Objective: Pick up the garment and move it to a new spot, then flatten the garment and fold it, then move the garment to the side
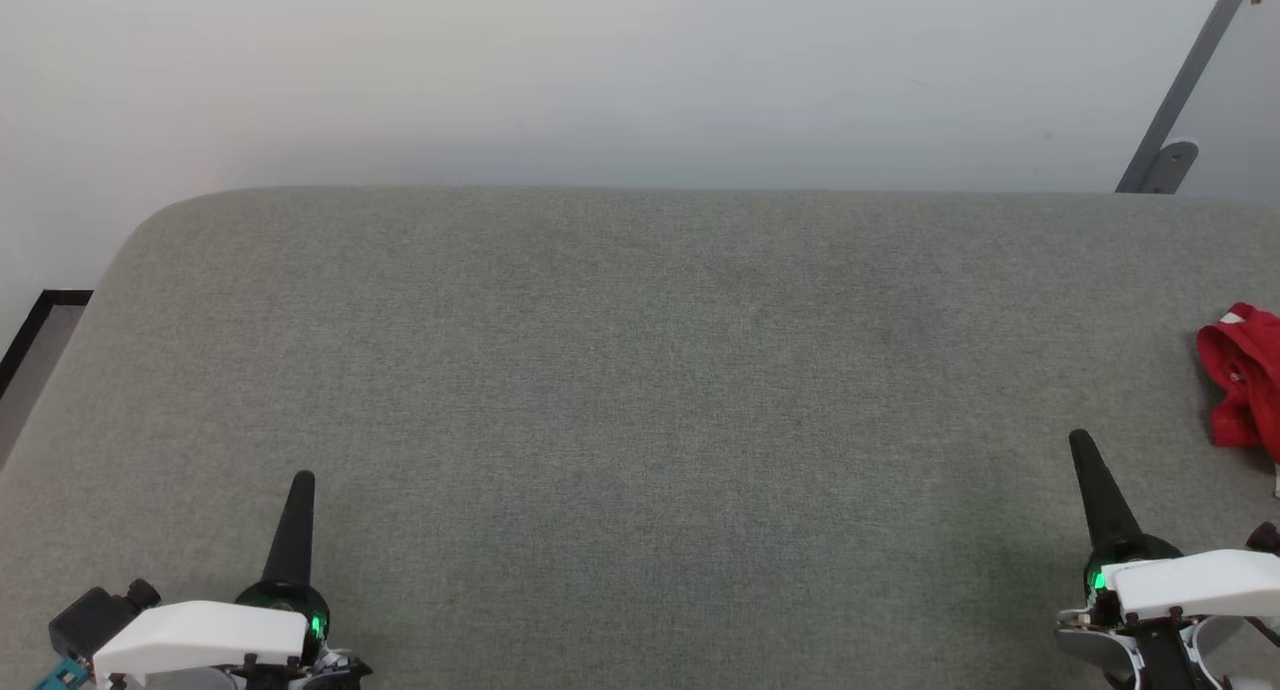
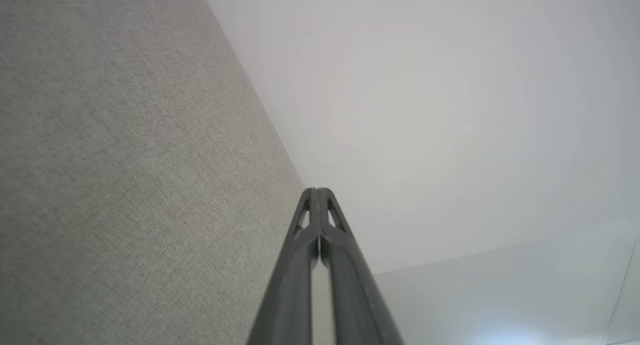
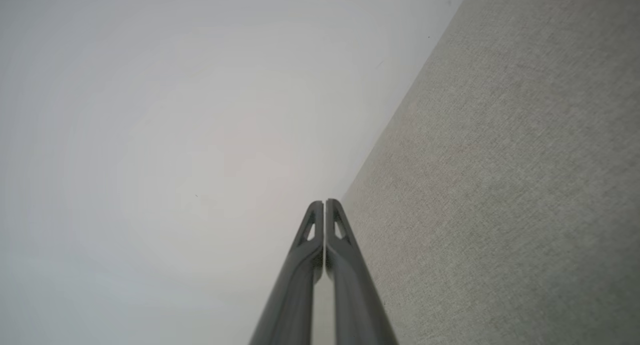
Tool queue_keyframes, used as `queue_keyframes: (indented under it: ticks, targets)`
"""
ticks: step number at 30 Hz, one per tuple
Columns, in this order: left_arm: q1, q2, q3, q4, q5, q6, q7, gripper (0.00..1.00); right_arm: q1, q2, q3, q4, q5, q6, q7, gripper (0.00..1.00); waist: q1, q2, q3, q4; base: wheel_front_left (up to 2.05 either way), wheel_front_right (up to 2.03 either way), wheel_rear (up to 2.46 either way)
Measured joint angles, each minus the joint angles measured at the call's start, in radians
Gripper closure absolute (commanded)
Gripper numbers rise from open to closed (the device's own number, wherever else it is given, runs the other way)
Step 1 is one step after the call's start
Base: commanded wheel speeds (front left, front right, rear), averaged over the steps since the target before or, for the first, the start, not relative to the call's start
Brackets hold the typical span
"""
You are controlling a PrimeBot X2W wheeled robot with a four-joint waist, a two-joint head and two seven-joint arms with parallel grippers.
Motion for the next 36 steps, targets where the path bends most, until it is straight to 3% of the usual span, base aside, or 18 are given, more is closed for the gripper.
queue_keyframes:
  ticks: [36]
  targets:
    - [-0.058, -0.024, 0.022, 0.024, -0.270, 0.000, 0.079, 1.00, -0.044, 0.024, 0.005, 0.027, 0.253, 0.000, 0.052, 1.00, 0.0000, 0.0000, 0.004, -0.033, 0.00, 0.00, 0.00]
